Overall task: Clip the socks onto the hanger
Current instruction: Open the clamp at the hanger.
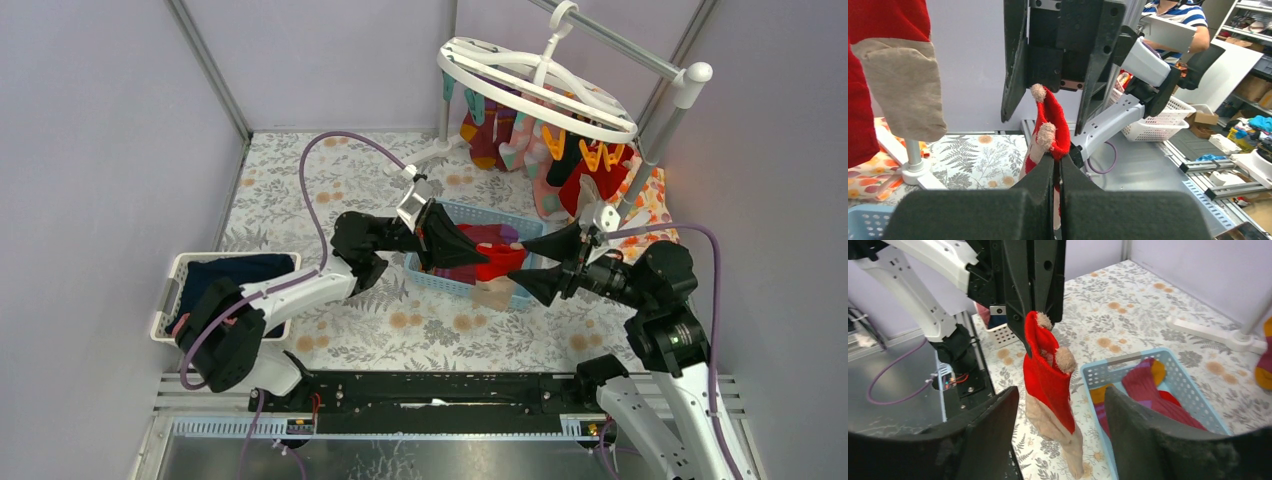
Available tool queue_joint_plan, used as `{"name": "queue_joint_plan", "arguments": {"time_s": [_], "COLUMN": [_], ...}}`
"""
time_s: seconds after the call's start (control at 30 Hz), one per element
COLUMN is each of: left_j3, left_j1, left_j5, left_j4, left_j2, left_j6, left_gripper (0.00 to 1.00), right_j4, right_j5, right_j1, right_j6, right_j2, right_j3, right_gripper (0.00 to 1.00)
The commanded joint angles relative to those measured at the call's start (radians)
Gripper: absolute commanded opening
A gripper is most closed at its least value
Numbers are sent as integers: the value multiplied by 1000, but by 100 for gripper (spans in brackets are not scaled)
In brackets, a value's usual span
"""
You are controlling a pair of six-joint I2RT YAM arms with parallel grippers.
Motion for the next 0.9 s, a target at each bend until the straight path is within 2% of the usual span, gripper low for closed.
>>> {"name": "queue_joint_plan", "arguments": {"time_s": [0.0,0.1,0.33,0.37,0.4,0.47,0.5,0.57,0.67,0.8,0.87], "left_j3": [0,6,17,16,12,-4,-18,-48,-82,-51,24], "left_j1": [10,10,11,11,15,25,34,52,59,50,22], "left_j5": [41,41,20,10,-5,-34,-50,-125,-294,-468,-539], "left_j4": [197,249,239,229,216,184,160,91,-73,-212,-368], "left_j2": [38,61,75,73,69,48,33,-10,-107,-157,-143], "left_j6": [-141,-185,-195,-189,-180,-149,-128,-68,79,108,95], "left_gripper": [0,0,0,8,21,30,39,67,96,99,99], "right_j4": [133,130,144,135,117,46,4,-82,-181,-281,-307], "right_j5": [-104,-119,-133,-126,-113,-66,-33,62,269,565,672], "right_j1": [6,6,5,6,6,6,6,6,6,6,6], "right_j6": [63,56,62,59,52,18,-4,-27,-30,-15,-3], "right_j2": [33,38,8,2,-7,-28,-40,-70,-128,-203,-221], "right_j3": [-24,-22,-32,-30,-25,-3,9,32,54,82,96], "right_gripper": [64,52,6,2,0,0,0,0,0,0,0]}}
